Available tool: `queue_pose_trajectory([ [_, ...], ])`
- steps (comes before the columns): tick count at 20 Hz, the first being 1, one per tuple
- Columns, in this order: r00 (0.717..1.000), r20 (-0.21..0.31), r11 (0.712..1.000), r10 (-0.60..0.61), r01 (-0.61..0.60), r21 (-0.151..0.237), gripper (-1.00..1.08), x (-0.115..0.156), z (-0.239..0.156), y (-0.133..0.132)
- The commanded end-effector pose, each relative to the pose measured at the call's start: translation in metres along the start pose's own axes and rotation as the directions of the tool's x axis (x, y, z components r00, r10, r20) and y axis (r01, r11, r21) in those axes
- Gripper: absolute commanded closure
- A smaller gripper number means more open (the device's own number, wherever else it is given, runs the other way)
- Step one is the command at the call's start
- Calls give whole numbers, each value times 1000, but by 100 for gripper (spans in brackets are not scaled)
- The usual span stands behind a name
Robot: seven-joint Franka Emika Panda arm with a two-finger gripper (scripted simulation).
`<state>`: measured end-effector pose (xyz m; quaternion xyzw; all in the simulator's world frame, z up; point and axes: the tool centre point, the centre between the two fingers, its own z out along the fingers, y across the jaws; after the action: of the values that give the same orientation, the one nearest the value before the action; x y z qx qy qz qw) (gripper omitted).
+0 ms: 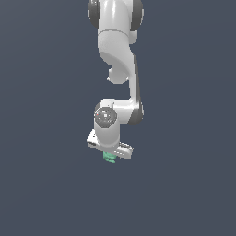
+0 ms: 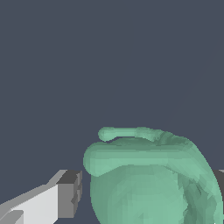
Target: Pick up the object and move it to a goal position.
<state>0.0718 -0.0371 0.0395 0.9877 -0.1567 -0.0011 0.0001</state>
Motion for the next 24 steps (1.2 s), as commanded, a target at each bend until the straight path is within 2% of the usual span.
queue_pose_trajectory([
  [1,1000,-2,1000,0,0,1,-92,1,0,0],
  [2,1000,-2,1000,0,0,1,108,1,0,0],
  [15,1000,-2,1000,0,0,1,108,2,-2,-2],
  [24,1000,-2,1000,0,0,0,108,16,-36,-22],
])
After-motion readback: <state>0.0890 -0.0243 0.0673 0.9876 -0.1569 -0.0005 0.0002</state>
